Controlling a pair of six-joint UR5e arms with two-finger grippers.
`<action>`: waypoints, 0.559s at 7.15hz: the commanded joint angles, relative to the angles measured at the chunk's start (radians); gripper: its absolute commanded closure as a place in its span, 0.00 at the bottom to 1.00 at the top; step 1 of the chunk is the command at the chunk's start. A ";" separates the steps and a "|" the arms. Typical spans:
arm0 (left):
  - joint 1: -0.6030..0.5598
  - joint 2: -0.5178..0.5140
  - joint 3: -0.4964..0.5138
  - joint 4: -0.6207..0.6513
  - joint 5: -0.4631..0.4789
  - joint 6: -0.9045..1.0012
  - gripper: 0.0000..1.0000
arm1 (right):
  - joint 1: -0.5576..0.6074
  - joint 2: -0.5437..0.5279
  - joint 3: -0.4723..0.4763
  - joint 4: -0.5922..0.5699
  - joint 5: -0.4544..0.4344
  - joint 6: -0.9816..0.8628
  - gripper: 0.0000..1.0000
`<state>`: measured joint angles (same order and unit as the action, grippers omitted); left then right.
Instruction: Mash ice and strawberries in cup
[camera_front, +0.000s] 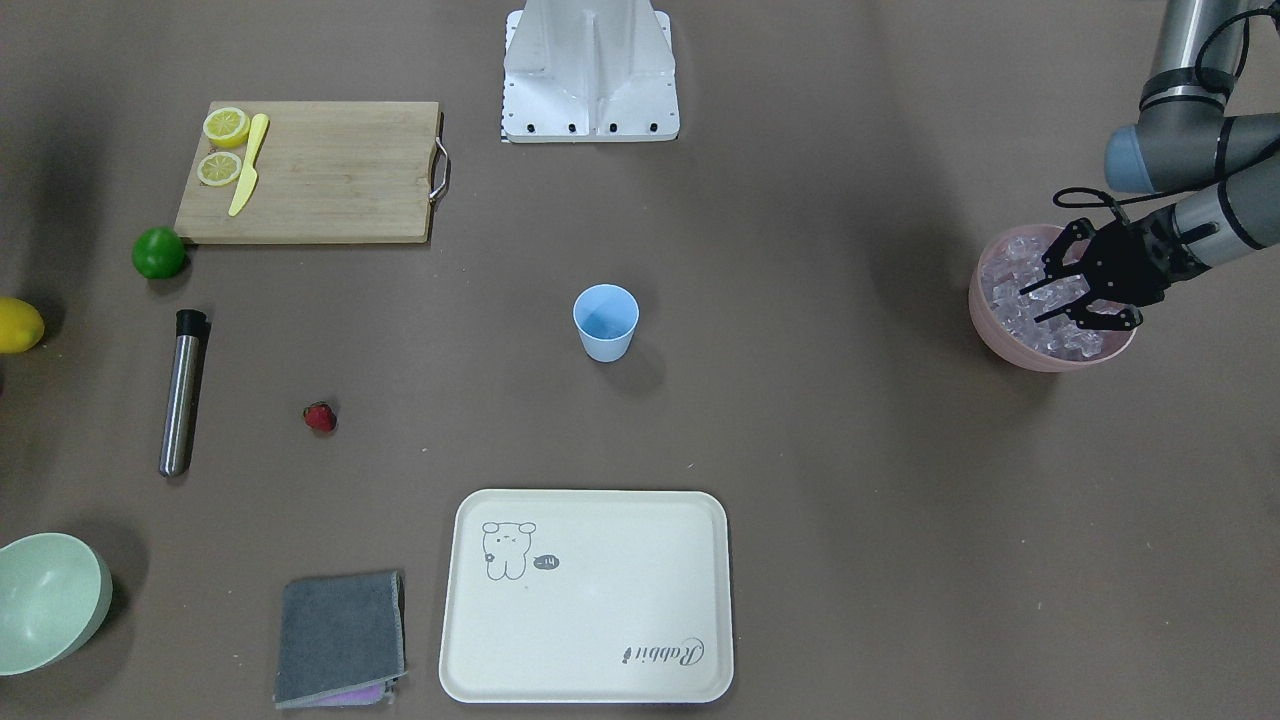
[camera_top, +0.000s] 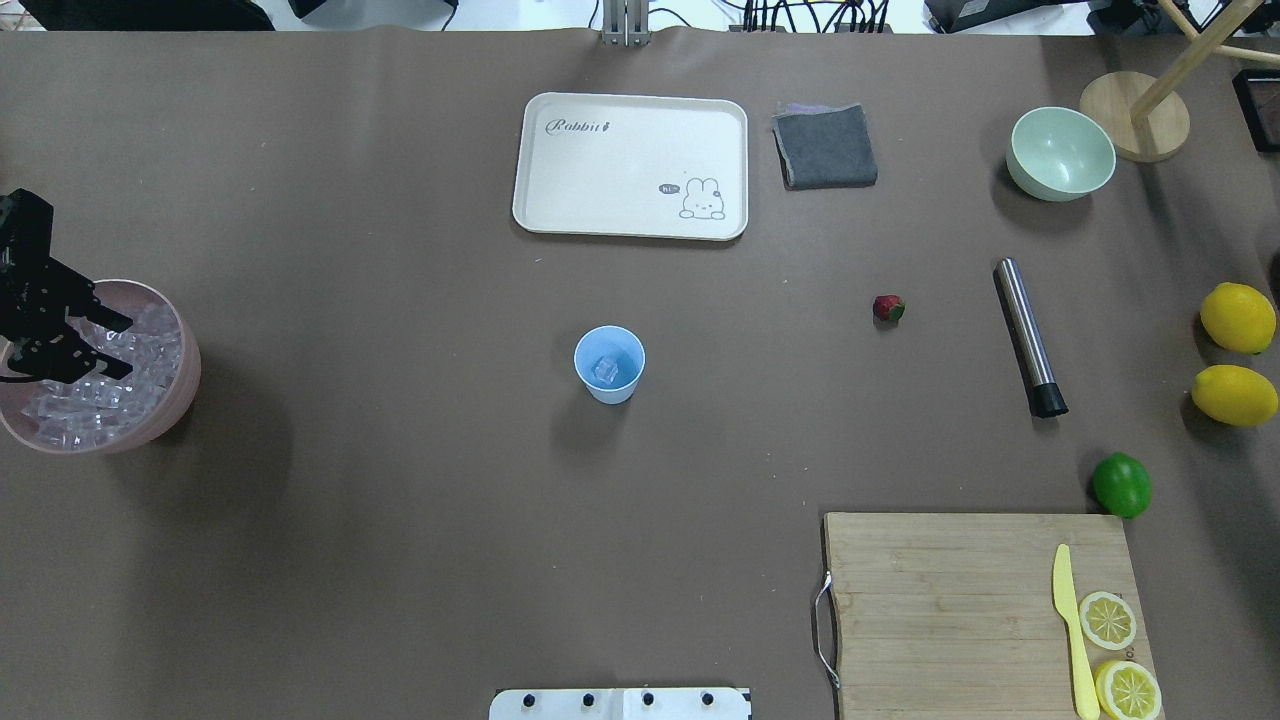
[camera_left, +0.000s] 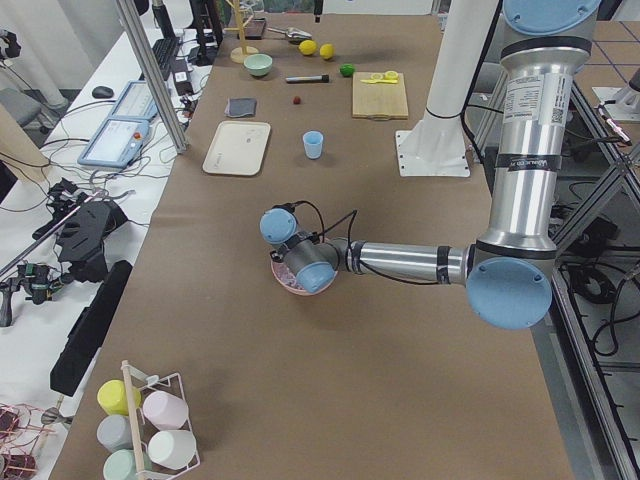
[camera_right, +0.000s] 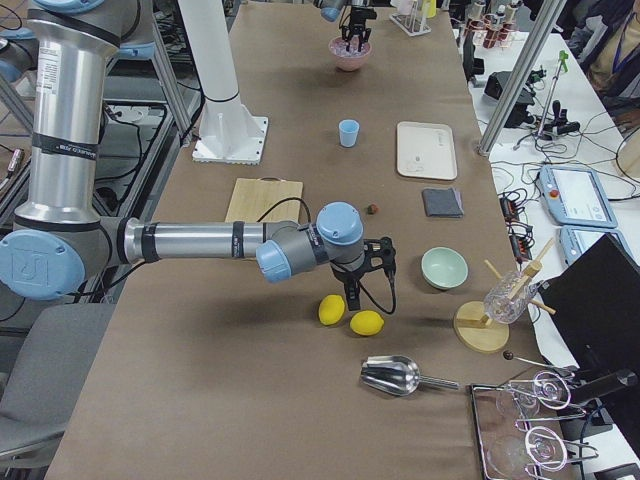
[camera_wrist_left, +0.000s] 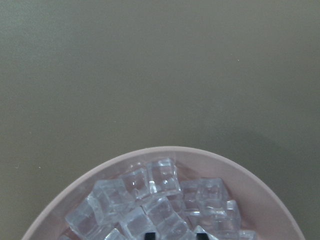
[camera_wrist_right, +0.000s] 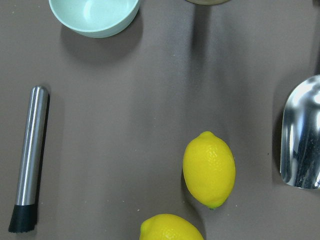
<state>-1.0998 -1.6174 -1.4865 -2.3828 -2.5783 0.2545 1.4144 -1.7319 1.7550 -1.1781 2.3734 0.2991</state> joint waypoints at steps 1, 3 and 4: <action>0.006 0.005 -0.001 -0.006 0.017 0.000 0.04 | 0.000 0.000 0.000 0.000 0.001 0.000 0.00; 0.009 0.013 -0.011 -0.007 0.017 0.000 0.11 | 0.000 0.002 0.000 0.000 0.000 0.000 0.00; 0.011 0.013 -0.011 -0.009 0.017 0.000 0.25 | 0.000 0.002 0.000 0.000 0.000 0.000 0.00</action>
<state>-1.0912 -1.6056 -1.4957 -2.3899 -2.5620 0.2546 1.4143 -1.7309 1.7549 -1.1777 2.3736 0.2992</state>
